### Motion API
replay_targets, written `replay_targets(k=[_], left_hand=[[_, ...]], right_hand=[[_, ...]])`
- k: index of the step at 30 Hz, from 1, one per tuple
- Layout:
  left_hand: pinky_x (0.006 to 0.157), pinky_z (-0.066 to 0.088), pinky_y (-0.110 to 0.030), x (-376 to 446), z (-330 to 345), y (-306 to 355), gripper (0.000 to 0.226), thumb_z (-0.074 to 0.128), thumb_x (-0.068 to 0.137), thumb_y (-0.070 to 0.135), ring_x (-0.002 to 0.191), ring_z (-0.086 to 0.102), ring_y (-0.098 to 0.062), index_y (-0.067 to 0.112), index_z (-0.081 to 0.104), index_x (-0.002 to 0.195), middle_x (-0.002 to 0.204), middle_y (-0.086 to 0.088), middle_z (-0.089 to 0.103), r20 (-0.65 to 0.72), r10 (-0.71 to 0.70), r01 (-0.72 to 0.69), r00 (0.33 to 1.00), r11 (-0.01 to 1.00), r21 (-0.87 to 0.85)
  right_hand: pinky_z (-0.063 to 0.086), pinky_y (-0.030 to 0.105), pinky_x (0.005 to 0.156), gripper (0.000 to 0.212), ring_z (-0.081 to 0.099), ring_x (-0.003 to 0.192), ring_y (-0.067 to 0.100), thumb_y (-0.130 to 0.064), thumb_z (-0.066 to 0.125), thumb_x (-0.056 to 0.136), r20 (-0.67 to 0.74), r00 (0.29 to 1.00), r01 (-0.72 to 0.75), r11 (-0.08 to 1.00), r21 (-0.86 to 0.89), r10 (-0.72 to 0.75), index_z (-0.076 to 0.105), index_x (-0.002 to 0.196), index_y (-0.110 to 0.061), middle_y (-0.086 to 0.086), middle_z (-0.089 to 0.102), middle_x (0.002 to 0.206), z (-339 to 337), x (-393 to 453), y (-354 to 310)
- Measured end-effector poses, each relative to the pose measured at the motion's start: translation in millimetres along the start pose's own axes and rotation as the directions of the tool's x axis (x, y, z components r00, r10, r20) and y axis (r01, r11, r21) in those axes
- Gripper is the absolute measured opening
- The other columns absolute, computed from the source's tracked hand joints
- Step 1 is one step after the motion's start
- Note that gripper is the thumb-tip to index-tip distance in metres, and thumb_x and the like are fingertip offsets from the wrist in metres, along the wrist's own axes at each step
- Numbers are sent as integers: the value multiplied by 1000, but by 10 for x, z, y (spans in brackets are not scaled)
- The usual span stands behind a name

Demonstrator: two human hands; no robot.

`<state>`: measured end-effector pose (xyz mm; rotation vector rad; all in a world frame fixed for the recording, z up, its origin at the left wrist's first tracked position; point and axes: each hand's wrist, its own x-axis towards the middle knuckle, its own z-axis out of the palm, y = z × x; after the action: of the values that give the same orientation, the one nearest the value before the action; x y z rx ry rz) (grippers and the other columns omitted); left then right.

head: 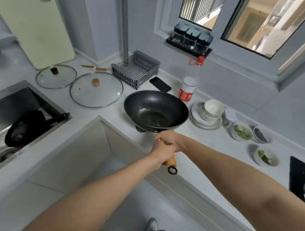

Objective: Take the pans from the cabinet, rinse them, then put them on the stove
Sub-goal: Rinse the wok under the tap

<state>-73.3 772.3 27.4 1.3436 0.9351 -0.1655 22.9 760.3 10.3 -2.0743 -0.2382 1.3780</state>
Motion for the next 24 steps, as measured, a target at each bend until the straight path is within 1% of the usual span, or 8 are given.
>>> replay_targets(k=[5,8,11,15,17,19,21,24], left_hand=[[75,61,-51,265,308,-122,42,59,81,27,95,70,-33,12,53,119,106,-14,64,15,-27,27,1000,1000,9],[76,61,-43,361,370,-135,41,64,88,20,92,68,-27,11,49,125,104,-11,61,146,-107,127,983,983,-130],[80,57,-40,394,293,-53,26,57,89,12,91,63,-26,4,58,113,100,-12,59,288,-172,261,942,915,-306],[97,50,-48,531,427,-96,41,45,82,4,113,62,-41,-8,55,120,119,-25,61,340,-264,383,903,853,-354],[100,48,-47,538,532,-137,43,41,79,3,108,63,-40,-8,55,119,115,-25,63,360,-254,386,898,849,-362],[100,48,-44,562,595,-132,29,38,82,2,100,63,-36,-3,57,104,104,-21,64,365,-239,374,900,854,-361],[99,49,-42,623,534,-157,20,40,85,3,102,60,-31,3,54,99,107,-16,60,400,-237,375,885,872,-314],[98,48,-40,678,171,-114,17,46,91,12,107,56,-30,6,50,108,110,-13,54,400,-236,355,886,899,-255]], right_hand=[[40,32,63,33,46,51,18,-18,61,80,19,1000,-7,998,-69,9,43,52,-18,1,44,50,-231,172,200],[46,33,66,28,53,58,19,-25,68,82,4,1000,24,998,-49,-24,52,61,-15,3,52,57,-345,280,329],[52,36,70,24,61,66,23,-28,70,86,-18,996,89,994,67,-88,63,78,-8,9,61,68,-450,327,417],[58,34,73,29,70,74,24,-28,67,89,-142,986,75,995,-58,-83,69,94,0,13,74,83,-603,388,678],[57,35,69,22,66,66,23,-19,64,87,-174,984,33,996,-84,-48,67,93,2,14,71,78,-617,349,782],[53,32,59,12,62,58,22,-13,62,84,-204,979,-5,996,-84,-12,64,82,-1,12,66,69,-655,314,788],[51,32,60,14,62,64,26,-18,63,81,-340,940,-11,995,-97,-23,61,78,-4,10,65,69,-671,334,738],[46,32,75,26,59,85,26,-26,65,80,-649,736,153,981,-120,-194,57,98,-9,6,63,91,-638,305,447]])
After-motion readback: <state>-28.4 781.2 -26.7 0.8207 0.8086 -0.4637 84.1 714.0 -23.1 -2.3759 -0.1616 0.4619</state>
